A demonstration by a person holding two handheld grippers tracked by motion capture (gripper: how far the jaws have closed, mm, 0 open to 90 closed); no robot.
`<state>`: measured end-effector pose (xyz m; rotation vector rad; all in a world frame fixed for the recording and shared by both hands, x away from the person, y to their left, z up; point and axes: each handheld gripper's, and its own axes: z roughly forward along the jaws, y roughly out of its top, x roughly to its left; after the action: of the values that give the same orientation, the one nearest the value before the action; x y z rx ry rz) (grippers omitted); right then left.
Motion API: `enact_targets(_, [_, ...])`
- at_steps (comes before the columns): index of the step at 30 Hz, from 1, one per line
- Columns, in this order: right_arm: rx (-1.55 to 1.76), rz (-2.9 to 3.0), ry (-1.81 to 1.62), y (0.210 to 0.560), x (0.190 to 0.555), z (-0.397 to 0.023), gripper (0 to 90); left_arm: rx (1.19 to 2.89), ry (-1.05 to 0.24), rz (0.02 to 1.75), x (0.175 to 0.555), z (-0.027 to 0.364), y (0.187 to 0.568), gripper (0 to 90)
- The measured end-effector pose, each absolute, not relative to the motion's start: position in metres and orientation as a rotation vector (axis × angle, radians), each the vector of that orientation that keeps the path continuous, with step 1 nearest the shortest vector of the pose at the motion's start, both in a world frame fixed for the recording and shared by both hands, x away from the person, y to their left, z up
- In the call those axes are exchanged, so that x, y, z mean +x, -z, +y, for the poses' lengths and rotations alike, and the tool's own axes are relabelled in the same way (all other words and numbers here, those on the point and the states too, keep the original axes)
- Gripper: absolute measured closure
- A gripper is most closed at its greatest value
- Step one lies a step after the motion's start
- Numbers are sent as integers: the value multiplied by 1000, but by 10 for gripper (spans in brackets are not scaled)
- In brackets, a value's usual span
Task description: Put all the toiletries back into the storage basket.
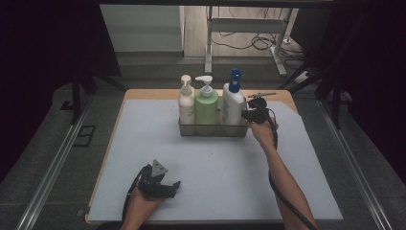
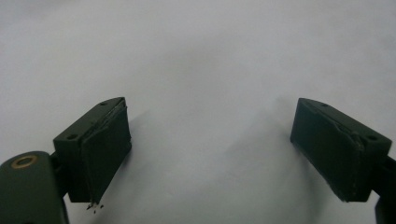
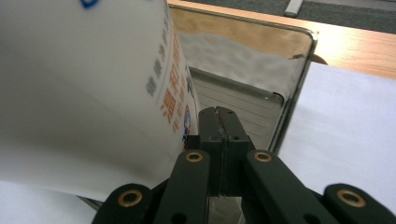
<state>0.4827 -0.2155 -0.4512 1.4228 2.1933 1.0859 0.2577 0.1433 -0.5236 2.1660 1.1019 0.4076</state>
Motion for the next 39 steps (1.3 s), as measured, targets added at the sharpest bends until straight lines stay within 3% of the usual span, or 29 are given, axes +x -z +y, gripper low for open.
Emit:
enact_targets(17, [1385, 2256, -1079, 460, 479, -192, 897, 2162, -407, 1104, 258, 143, 524, 118])
enact_targets(39, [1413, 2241, -1115, 460, 473, -194, 896, 2159, -406, 1106, 258, 143, 524, 118])
